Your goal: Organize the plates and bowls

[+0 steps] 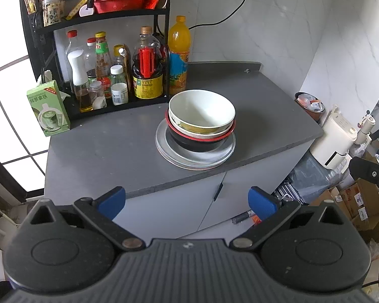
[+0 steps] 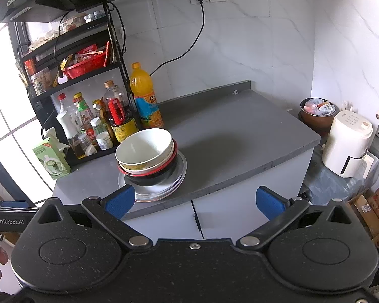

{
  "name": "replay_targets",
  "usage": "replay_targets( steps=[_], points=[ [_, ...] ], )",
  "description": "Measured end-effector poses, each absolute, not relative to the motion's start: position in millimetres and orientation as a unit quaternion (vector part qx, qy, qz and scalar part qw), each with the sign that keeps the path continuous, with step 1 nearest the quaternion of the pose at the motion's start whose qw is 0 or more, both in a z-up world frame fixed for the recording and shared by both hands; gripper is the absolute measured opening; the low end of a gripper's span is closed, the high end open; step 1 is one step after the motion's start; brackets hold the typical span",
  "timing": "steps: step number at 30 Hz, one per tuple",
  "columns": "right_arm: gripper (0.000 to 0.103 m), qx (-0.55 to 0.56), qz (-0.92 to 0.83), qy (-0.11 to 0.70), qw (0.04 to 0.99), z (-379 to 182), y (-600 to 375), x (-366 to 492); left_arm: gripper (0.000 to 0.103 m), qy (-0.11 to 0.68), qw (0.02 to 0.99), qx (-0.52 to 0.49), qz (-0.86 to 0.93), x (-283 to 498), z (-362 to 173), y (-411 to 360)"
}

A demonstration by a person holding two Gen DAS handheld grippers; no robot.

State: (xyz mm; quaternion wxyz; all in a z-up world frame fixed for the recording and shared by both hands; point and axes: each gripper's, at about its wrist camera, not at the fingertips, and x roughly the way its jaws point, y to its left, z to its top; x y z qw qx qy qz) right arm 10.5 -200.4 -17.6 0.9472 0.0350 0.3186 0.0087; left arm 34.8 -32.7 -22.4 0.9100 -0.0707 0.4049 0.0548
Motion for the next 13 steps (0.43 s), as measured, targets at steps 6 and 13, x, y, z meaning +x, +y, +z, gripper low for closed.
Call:
replay_targets(
  steps=[6, 13],
  points=[
    [0.103, 0.034, 0.007, 0.32, 0.947, -18.4, -205.9, 11.5, 0.102, 0.406, 0.91, -0.069, 0.053, 37.2, -24.3, -35.0],
    [0.103, 0.033, 0.008, 0.323, 0.946, -20.1, -216.0, 19.5, 0.102, 0.409, 0.908, -0.069, 0.057, 47.8, -26.7, -42.9]
  ],
)
